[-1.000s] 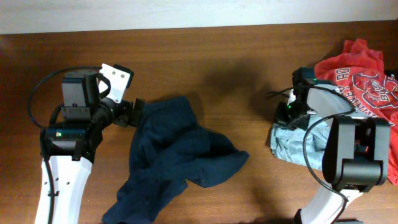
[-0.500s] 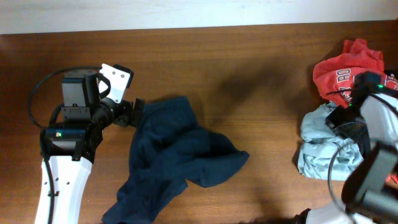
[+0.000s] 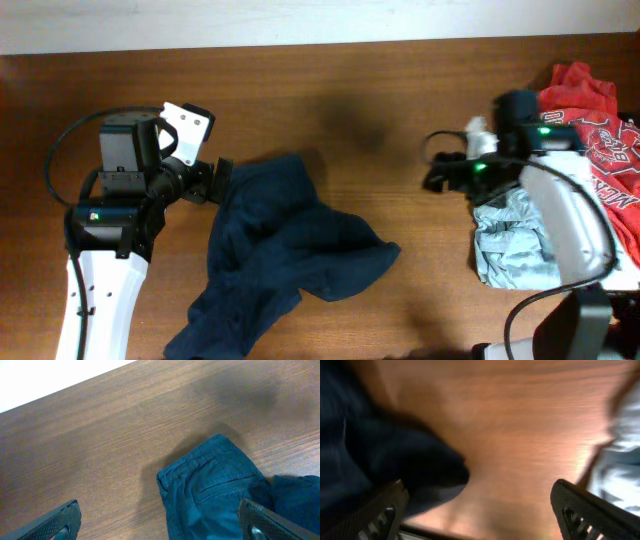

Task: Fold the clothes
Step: 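Grasp the navy garment with the right gripper and lift it up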

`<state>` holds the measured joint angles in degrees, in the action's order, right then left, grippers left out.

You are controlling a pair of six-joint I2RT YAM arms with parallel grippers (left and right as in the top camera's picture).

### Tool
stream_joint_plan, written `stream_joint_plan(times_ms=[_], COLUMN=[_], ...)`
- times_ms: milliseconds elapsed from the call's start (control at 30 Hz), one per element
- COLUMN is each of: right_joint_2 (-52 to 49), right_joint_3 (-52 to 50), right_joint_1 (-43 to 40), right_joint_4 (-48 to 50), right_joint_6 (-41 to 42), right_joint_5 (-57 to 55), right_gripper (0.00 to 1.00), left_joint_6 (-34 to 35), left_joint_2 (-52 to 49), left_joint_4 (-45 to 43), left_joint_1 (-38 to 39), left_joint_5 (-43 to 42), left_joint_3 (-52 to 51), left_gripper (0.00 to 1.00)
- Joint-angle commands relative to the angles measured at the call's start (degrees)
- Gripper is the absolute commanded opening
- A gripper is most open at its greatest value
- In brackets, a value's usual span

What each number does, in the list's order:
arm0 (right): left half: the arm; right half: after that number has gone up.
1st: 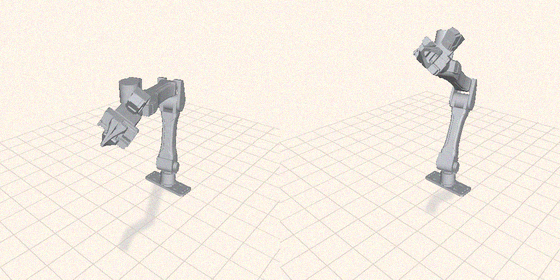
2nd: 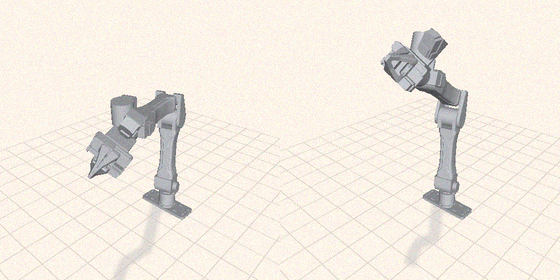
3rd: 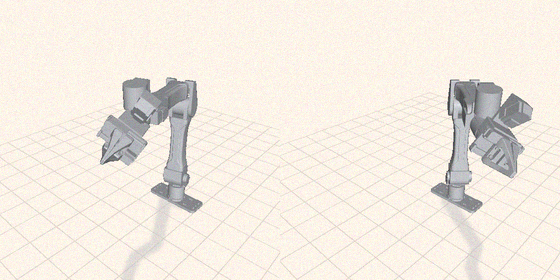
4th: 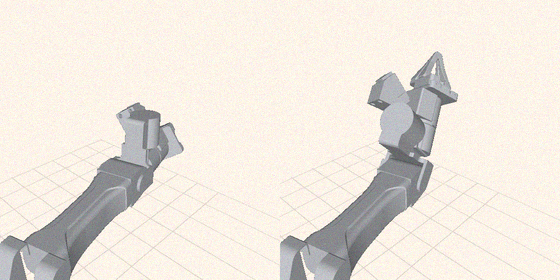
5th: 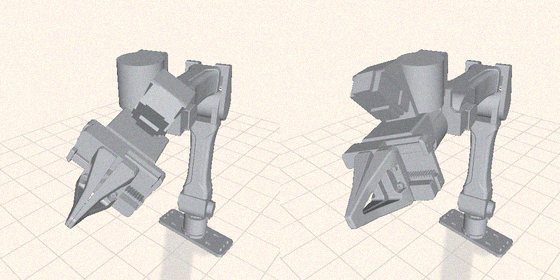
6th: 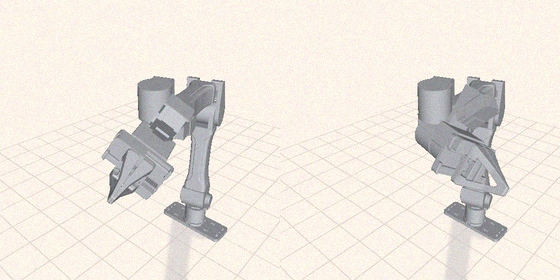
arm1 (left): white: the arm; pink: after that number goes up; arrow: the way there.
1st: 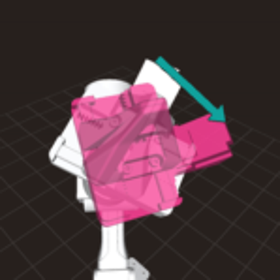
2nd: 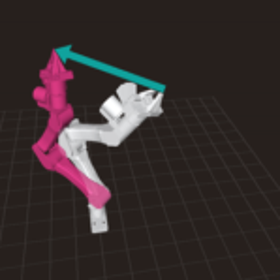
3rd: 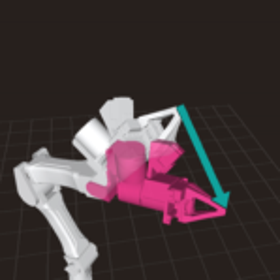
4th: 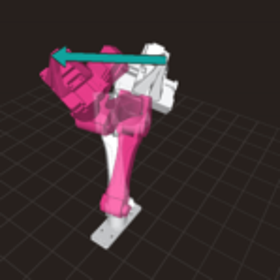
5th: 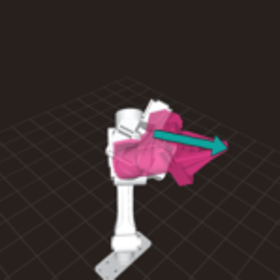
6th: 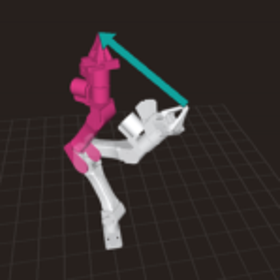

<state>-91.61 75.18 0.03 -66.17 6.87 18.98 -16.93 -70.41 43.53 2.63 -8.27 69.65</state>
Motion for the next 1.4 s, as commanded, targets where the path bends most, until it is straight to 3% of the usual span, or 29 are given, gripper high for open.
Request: stream_joint_plan(times_ms=[0, 233, 600, 667, 733, 867, 900, 967, 1133, 1267, 1367], right_joint_2=[-1.36, -1.42, -8.76, -9.77, -9.57, -7.61, -6.71, -6.29, -6.21, -6.21, -6.19], right_joint_3=[-0.11, -0.28, -4.79, -4.79, -4.07, 6.14, 12.96, 20.61, 42.95, 47.71, 47.76], right_joint_1=[7.74, 25.88, 34.49, 34.45, 34.38, 32.76, 31.63, 30.58, 29.51, 29.55, 29.57], right_joint_4=[-1.53, -0.48, 3.85, 4.55, 6.25, 2.05, 0.0, -1.25, -1.44, -0.31, 0.92], right_joint_6=[-13.18, -32.89, -34.88, -33.92, -28.46, -20.0, -16.41, -14.69, -15.61, -23.15, -23.41], right_joint_5=[3.74, 6.49, 4.13, 3.93, -0.31, -16.96, -27.69, -34.51, -38.05, -26.97, -27.02], right_gripper=[0.94, 0.99, 0.98, 0.69, 0.04, 0.04, 0.04, 0.04, 0.04, 0.04, 0.04], left_joint_6=[-0.48, -0.48, -0.48, -0.48, -0.48, -0.48, -0.46, -0.46, -0.46, -0.48, -0.48], left_joint_2=[-0.13, -0.13, -0.13, -0.13, -0.13, -0.13, -0.13, -0.13, -0.13, -0.13, -0.13], left_joint_4=[-0.15, -0.22, -0.42, -0.42, -0.42, -0.42, -0.42, -0.42, -0.22, -0.22, -0.2], left_joint_1=[-0.17, -0.2, -0.2, -0.17, -0.17, -0.17, -0.17, -0.17, -0.2, -0.2, -0.2], left_joint_5=[0.22, 0.44, 0.66, 0.66, 0.63, 0.63, 0.63, 0.63, 0.63, 0.66, 0.66], left_joint_3=[0.79, 0.79, 0.79, 0.79, 0.79, 0.79, 0.79, 0.79, 0.79, 0.79, 0.79], left_gripper=[1.0, 1.0, 1.0, 1.0, 1.0, 1.0, 1.0, 1.0, 1.0, 1.0, 1.0])
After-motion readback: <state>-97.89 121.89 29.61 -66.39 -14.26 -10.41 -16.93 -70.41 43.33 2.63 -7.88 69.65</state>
